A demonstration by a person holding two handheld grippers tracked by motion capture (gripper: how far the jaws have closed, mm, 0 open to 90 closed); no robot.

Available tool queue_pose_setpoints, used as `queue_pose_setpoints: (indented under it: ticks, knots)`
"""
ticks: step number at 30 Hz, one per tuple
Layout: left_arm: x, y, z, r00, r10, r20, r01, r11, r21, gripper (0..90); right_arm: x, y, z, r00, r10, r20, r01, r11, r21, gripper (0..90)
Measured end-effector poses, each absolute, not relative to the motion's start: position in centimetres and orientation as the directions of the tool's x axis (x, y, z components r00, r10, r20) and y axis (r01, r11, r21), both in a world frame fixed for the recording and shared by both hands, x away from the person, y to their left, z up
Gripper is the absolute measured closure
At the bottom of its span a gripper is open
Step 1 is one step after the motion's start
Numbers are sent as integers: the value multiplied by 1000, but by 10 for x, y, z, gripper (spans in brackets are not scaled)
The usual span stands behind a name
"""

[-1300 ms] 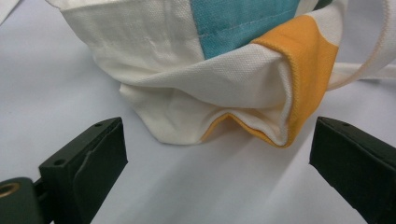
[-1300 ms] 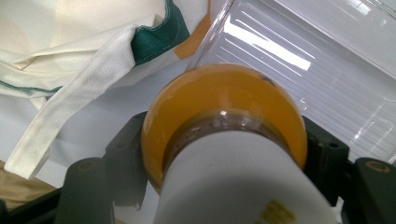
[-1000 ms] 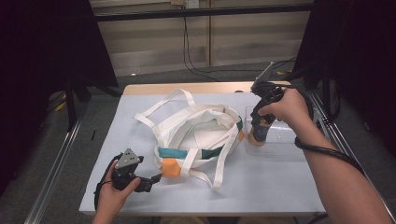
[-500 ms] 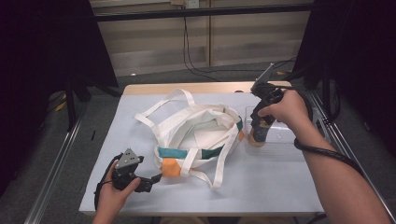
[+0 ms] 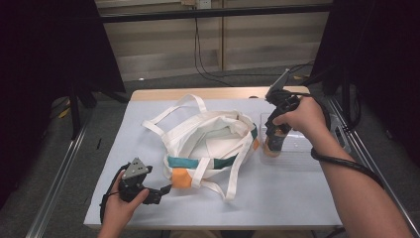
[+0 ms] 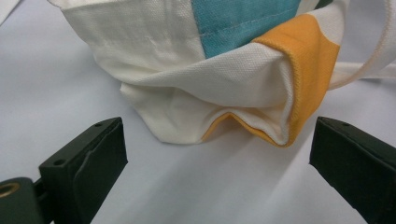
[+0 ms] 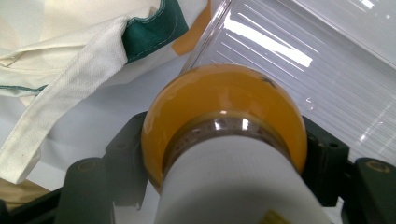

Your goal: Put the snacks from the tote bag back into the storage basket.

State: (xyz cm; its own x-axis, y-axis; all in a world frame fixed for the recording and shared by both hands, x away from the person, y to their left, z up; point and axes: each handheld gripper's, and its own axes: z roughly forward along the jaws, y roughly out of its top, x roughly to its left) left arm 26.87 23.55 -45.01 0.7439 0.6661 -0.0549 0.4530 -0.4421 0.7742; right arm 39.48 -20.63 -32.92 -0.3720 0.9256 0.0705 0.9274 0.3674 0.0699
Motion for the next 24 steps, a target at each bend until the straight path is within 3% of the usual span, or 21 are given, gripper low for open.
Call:
queue_pose_setpoints:
  ticks: [24]
  knots:
    - [268,236,-450,742,667,-59,456,-439,774,37,394,-204,-337,-373,926,62,927,371,54,306]
